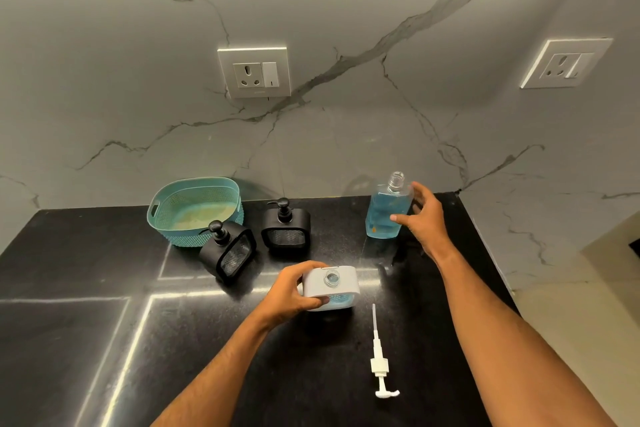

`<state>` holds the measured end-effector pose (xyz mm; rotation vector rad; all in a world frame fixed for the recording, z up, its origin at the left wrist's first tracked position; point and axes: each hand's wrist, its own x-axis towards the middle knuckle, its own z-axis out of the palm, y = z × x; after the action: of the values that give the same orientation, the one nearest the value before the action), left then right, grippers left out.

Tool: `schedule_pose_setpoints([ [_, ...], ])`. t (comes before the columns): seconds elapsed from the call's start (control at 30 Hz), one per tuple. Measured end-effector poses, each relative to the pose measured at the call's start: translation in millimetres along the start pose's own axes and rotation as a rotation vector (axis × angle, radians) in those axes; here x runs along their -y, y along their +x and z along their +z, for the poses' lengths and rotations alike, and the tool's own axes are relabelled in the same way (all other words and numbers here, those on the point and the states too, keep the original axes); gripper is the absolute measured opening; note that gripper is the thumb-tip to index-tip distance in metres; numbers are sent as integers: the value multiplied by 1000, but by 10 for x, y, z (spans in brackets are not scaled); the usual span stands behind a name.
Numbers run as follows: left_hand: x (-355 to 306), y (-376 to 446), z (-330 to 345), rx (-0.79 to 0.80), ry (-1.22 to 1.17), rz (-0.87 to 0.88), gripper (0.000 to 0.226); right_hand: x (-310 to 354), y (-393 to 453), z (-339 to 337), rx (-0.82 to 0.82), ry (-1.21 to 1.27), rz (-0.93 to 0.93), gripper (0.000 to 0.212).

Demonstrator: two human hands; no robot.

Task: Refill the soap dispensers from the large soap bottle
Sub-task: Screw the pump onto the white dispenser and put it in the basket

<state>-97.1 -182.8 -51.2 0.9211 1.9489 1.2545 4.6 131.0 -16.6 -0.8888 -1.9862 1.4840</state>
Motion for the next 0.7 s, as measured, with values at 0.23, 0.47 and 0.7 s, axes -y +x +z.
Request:
schedule_pose_setpoints([
  [0.23,-4,-159,55,-13,-8,12,52,74,-482,-54,-306,-169,-128,52],
  [0.47,15,-408,108,-41,-34,47,51,-50,-1371,114,1,-457,-36,18],
  [0.7,45,-600,169,-37,-4,74,52,-203,-2139,345,283,-942,208,44],
])
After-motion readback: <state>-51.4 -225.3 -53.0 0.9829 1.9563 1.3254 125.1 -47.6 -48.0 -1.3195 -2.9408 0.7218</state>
